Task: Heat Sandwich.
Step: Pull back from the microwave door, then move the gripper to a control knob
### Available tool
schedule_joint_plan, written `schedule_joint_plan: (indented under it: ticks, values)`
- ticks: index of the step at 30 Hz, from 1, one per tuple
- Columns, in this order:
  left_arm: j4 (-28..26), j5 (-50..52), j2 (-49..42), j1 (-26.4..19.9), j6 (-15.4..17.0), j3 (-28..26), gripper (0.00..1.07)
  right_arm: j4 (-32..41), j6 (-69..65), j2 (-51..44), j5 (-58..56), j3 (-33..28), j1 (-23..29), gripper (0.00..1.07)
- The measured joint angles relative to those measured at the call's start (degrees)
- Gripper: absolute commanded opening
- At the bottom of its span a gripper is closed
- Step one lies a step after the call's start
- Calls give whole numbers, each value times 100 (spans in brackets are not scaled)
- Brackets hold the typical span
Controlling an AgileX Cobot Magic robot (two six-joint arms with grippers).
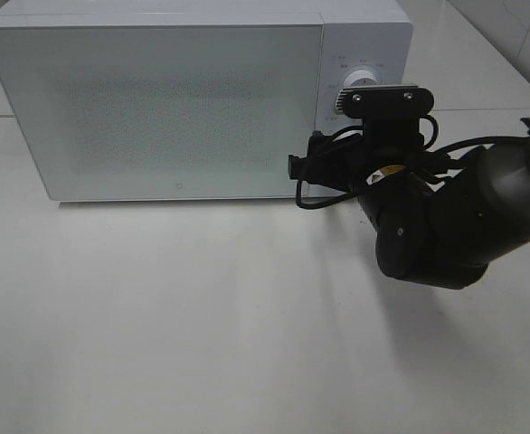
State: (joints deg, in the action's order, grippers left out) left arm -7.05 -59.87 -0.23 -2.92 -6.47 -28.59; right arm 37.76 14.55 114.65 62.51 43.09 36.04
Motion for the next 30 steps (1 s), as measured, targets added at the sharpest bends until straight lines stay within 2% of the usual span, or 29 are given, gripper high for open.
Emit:
schedule_joint_plan:
  ticks: [13, 17, 21, 22, 23, 25, 26, 28, 30]
  values:
    - [0, 0, 0, 0, 0, 0, 104, -92, 23, 143, -189, 178, -97, 74]
    - [0, 0, 0, 0, 0, 0, 104, -52, 23, 143, -189, 183, -97, 66]
    - [0, 0, 0, 0, 0, 0, 104, 0, 23, 143, -172, 183, -103, 48]
    - [0, 0, 0, 0, 0, 0, 104, 0, 23, 143, -172, 183, -103, 48]
    - [0, 0, 0, 0, 0, 0, 104, 97, 23, 143, -143, 183, -109, 37]
    - [0, 0, 0, 0, 0, 0, 104, 160, 23, 143, -126, 183, -109, 24]
    - [0, 0, 0, 0, 0, 0, 104, 160, 23, 143, -126, 183, -109, 24]
    - [0, 0, 0, 0, 0, 0, 104, 183, 23, 143, -126, 183, -109, 12]
    - [0, 0, 0, 0, 0, 0, 104, 183, 23, 143, -126, 183, -109, 8]
